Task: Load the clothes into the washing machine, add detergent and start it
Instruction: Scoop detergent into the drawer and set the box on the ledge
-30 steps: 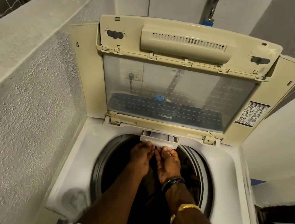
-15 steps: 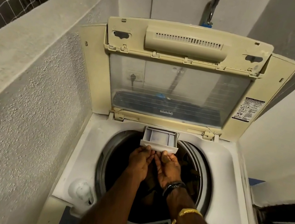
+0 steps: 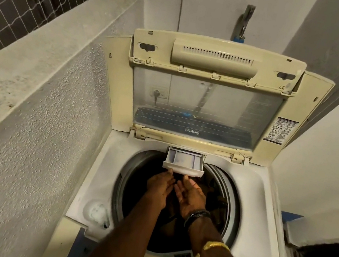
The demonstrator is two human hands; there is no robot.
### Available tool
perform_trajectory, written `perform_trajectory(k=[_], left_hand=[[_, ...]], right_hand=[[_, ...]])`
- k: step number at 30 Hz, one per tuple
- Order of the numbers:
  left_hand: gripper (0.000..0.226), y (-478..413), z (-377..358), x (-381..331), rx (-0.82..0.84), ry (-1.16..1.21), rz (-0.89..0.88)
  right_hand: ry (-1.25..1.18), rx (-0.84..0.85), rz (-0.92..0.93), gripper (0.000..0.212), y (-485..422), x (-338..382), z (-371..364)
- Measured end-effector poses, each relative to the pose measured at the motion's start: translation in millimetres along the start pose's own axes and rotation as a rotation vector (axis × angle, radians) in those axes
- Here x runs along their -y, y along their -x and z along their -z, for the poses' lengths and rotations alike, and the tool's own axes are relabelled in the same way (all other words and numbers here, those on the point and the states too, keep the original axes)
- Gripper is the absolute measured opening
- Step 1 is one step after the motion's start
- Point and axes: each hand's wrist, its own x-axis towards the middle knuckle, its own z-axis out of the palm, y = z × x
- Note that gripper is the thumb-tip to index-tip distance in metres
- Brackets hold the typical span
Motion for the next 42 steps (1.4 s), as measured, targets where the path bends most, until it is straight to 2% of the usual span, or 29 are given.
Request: perform_trajectory(k=[3, 5, 8, 10, 13, 15, 19, 21, 29, 31, 36, 42], left_hand=[[0.014, 10.2, -0.6, -0.7, -0.074, -0.110, -0.055], [0.017, 16.1, -0.1, -2.2, -0.122, -0.257, -0.159], [0.024, 37.4, 3.0, -10.2, -0.185, -0.729, -0.416], [0.023, 54.5, 4.4, -13.0, -0.157, -0.930, -0.565], [0.024, 78.2, 8.3, -17.1, -0.134, -1.034, -0.690], [0.027, 87.8, 12.6, -18.9, -0.127, -1.061, -0.788], [0.018, 110.1, 23.1, -23.3, -0.217, -1.122, -0.990], [0.022, 122.4, 29.3, -24.6, -0.262, -1.160, -1.038], [0.074, 154.5, 71.7, -33.2, -0.436, -1.425, -1.074], [0.080, 165.7, 81.3, -39.7, -0.453, -1.450, -1.063], [0.063, 199.6, 106.0, -54.0, -0.477, -1.389, -1.167], [0.071, 237.7, 136.0, -64.5, -0.551, -1.173, -1.308]], right_hand=[[0.072, 0.041, 0.001, 0.021, 14.3, 1.1, -6.3], [0.153, 0.056, 0.013, 0.011, 22.3, 3.1, -10.0], [0.415, 0.077, 0.133, 0.011, 33.4, 6.1, -13.4], [0.648, 0.067, 0.287, 0.008, 41.5, 8.5, -16.4], [0.956, 0.048, 0.459, 0.022, 65.1, 15.6, -20.0], [1.026, 0.049, 0.532, 0.031, 79.3, 16.9, -23.8], [1.078, 0.111, 0.666, 0.041, 101.9, 7.4, -27.4], [1.066, 0.164, 0.695, 0.044, 112.6, 2.3, -26.1], [1.091, 0.313, 0.834, 0.046, 152.0, -12.6, -29.2], [1.094, 0.338, 0.868, 0.045, 161.1, -18.8, -33.3], [1.060, 0.367, 0.922, 0.040, 195.7, -34.4, -49.4], [0.878, 0.415, 1.007, 0.028, 245.2, -61.6, -66.5]])
